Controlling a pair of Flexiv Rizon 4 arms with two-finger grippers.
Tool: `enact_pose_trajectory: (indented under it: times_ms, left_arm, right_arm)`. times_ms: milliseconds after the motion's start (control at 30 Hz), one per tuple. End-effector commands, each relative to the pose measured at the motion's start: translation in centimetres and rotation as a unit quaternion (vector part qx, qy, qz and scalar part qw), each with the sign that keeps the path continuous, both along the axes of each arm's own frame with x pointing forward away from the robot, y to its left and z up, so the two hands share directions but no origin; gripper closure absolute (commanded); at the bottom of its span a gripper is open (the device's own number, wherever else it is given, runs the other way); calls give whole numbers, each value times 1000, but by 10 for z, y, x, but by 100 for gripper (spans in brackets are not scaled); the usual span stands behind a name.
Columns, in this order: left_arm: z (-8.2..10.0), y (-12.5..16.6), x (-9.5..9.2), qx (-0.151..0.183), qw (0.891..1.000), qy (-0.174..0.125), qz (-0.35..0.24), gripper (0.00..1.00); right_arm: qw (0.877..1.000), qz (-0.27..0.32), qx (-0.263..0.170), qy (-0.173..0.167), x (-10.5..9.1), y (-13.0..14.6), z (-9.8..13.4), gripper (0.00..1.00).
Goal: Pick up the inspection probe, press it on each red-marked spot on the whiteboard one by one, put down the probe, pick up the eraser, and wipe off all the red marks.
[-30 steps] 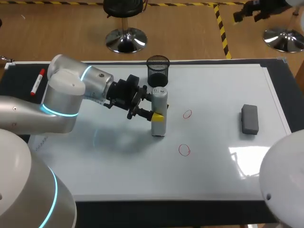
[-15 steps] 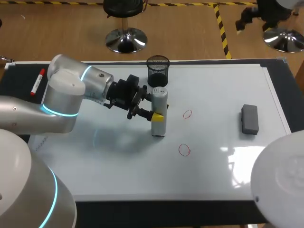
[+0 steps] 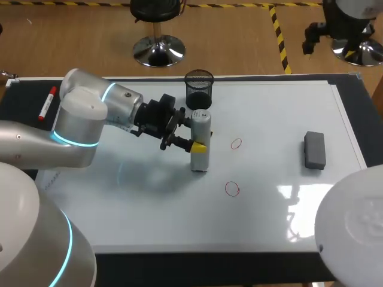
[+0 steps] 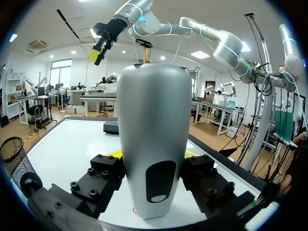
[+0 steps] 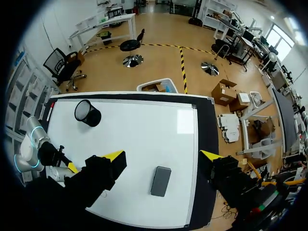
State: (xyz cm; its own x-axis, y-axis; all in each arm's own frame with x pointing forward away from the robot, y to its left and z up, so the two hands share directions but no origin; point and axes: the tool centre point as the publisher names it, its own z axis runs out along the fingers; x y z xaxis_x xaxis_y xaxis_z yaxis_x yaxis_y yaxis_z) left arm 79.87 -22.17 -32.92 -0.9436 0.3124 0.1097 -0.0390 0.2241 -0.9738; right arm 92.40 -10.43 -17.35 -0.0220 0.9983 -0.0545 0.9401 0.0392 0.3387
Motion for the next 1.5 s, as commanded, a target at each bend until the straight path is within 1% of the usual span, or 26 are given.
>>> enact_pose_trajectory:
  times_ms: [33,200,367,500,667,733,867,1033,1500]
  left_arm:
    - [-3,0,0,-1,1000,-1,0,100]
    - [-3,0,0,-1,1000,-1,0,100]
    - [-3,0,0,-1,1000,-1,0,100]
    - [-3,0,0,-1,1000,-1,0,100]
    - [-3,0,0,-1,1000,-1,0,100]
    - [-3,0,0,-1,1000,-1,0,100]
    - [-3,0,0,-1,1000,-1,0,100]
    - [-3,0,0,-1,1000,-1,0,100]
    - [-3,0,0,-1,1000,-1,0,100]
  right_arm:
    - [1000,-12,-27,11,-12,1,6,0]
    - [999,-28,-24,34,-26,-3,0,0]
    - [997,-38,6,63,-38,-6,-7,0]
    - [996,-40,15,78,-48,-4,-12,0]
    - [995,-37,14,87,-58,1,-15,0]
    - [995,-39,4,91,-62,4,-17,0]
    - [994,-36,8,98,-69,8,-17,0]
    - [994,-33,12,107,-73,10,-16,0]
    - [994,-33,12,107,-73,10,-16,0]
